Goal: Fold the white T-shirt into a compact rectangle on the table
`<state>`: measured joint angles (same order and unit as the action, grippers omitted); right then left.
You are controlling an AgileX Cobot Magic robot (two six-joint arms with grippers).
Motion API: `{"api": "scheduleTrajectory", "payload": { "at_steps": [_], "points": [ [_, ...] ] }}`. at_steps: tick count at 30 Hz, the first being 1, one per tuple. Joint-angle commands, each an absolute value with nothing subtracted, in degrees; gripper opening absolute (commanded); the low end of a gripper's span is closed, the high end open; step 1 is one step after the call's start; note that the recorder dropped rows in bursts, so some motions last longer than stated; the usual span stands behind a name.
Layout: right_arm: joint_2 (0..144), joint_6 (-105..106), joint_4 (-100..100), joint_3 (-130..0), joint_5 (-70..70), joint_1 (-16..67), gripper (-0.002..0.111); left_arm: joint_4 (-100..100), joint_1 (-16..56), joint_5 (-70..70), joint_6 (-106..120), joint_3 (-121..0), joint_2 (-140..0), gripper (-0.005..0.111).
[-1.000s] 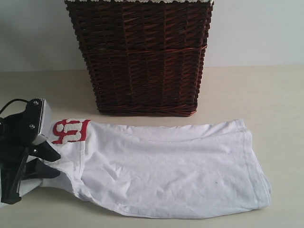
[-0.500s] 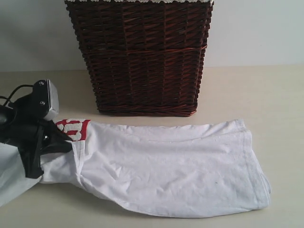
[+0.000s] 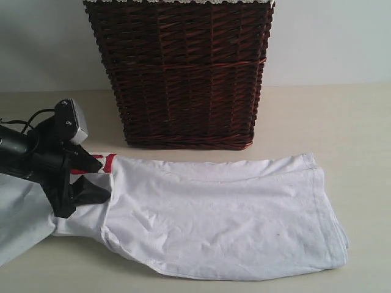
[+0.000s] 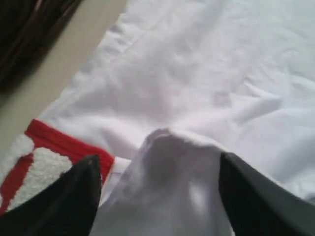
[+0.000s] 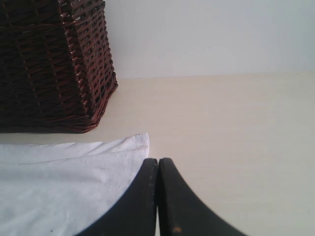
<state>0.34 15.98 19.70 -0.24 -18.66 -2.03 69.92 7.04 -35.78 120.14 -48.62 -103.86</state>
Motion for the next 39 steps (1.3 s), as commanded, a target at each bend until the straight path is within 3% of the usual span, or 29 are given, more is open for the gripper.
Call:
{"api": "scheduleTrajectory", "payload": {
  "at_steps": [1,7,15,29,39],
  "points": [
    [0.0,16.3,19.8,0.0,-18.5,-2.0,0.000,76.3,7.4,-34.9,120.1,-48.1,-103.9,0.066],
    [0.0,16.3,19.8,0.0,-18.5,-2.0,0.000,91.9,7.4,-31.5,120.0,-50.8,-103.9,0.066],
    [0.0,16.4,19.8,0.0,-18.5,-2.0,0.000,85.0,7.4,-31.8,111.8,-45.7,-103.8,0.065],
    [0.0,16.4,19.8,0.0,-18.5,-2.0,0.000,93.6,7.4,-31.2,120.2,-43.9,-112.1,0.001],
    [0.0,16.4,19.8,0.0,-18.5,-2.0,0.000,93.6,7.4,-31.6,118.0,-43.9,-106.1,0.000]
  ]
}}
